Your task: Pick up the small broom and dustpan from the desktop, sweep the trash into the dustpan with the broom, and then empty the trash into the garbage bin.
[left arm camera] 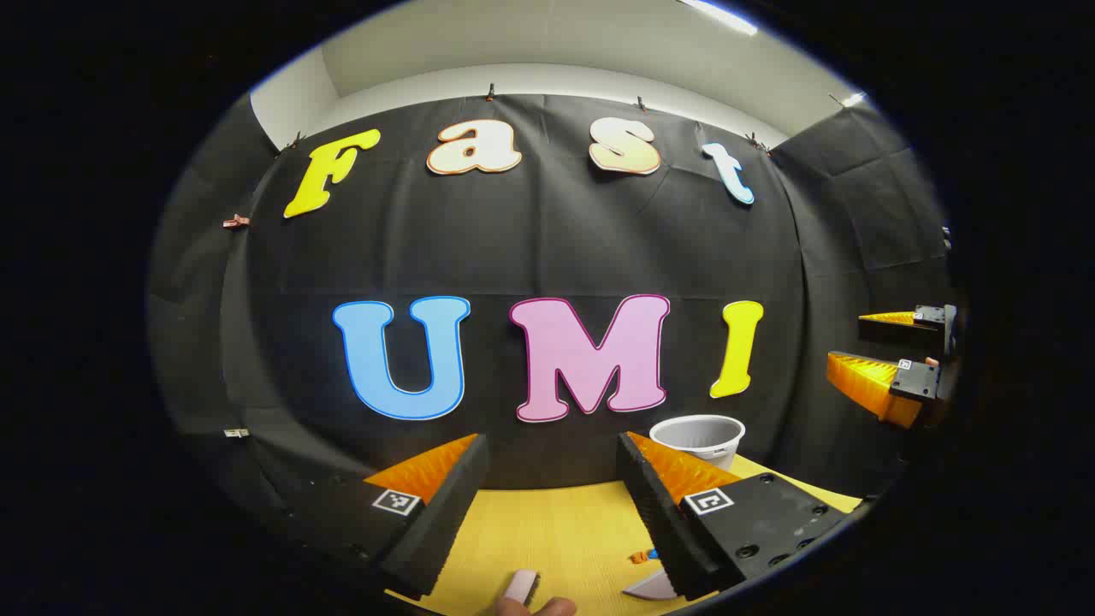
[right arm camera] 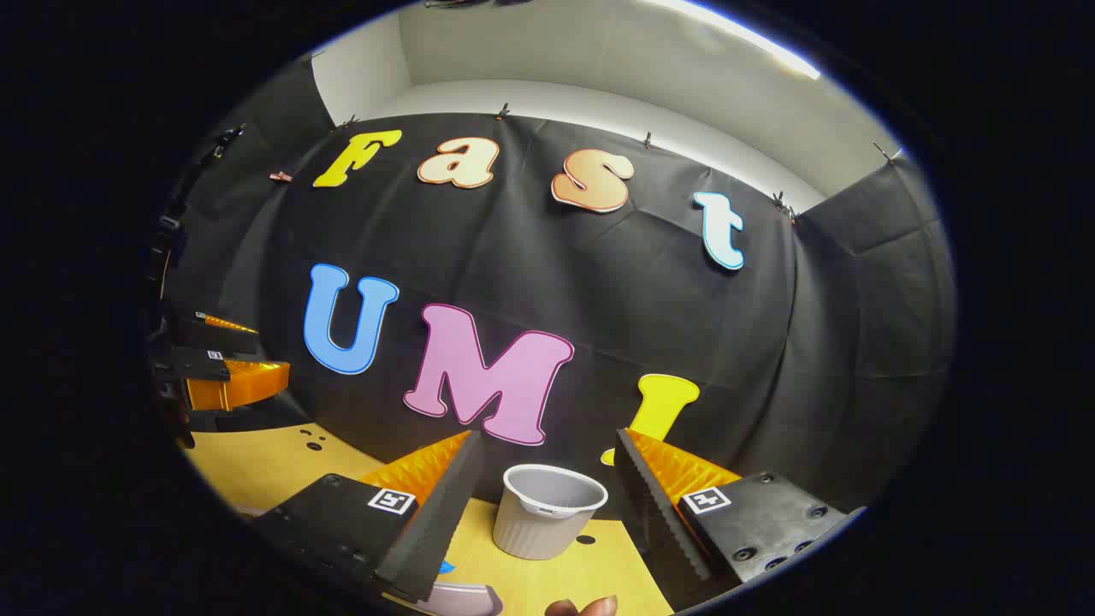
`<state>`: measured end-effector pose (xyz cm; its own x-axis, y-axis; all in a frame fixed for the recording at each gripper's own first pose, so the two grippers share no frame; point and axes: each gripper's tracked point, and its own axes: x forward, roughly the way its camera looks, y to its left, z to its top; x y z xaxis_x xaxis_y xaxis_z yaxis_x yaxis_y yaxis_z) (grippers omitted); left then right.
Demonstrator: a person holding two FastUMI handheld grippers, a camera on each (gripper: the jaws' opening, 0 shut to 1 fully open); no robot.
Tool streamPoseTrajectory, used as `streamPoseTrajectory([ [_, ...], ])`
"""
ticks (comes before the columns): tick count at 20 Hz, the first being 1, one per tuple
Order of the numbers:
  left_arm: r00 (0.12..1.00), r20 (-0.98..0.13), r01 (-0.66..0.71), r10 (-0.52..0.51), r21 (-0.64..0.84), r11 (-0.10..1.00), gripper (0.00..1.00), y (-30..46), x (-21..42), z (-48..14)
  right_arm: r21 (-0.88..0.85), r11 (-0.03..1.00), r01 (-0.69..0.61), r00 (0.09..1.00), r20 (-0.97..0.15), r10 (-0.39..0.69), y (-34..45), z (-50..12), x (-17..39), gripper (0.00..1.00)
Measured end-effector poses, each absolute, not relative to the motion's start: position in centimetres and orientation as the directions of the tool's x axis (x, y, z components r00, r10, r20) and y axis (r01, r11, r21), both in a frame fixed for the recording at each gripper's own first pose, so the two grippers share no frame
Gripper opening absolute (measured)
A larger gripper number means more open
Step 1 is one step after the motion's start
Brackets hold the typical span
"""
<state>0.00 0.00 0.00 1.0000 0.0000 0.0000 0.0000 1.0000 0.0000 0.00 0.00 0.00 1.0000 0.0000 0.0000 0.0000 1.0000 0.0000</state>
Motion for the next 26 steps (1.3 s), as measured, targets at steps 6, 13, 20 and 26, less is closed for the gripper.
streamPoseTrajectory([
  [6,1.000,0.007,0.012,-0.012,0.016,1.000,0.96,-0.7,-0.3,0.0,0.019,1.000,0.002,1.000,-0.010,-0.001,-0.4,-0.4,-0.2,0.97],
  [13,1.000,0.000,0.015,-0.015,0.016,1.000,0.96,-1.2,-0.2,-0.5,0.013,1.000,-0.014,1.000,-0.010,0.014,-0.1,-0.3,-0.6,0.97],
  [20,0.999,-0.037,0.010,-0.009,0.028,1.000,0.96,-0.4,-1.3,-3.7,0.023,0.986,-0.163,0.970,-0.177,0.165,3.5,-6.1,-3.1,0.97],
  [26,0.980,-0.199,0.013,-0.006,0.035,0.999,0.96,1.0,-3.5,-11.3,0.118,0.958,-0.262,0.768,-0.575,0.280,6.9,-23.2,-11.0,0.98],
])
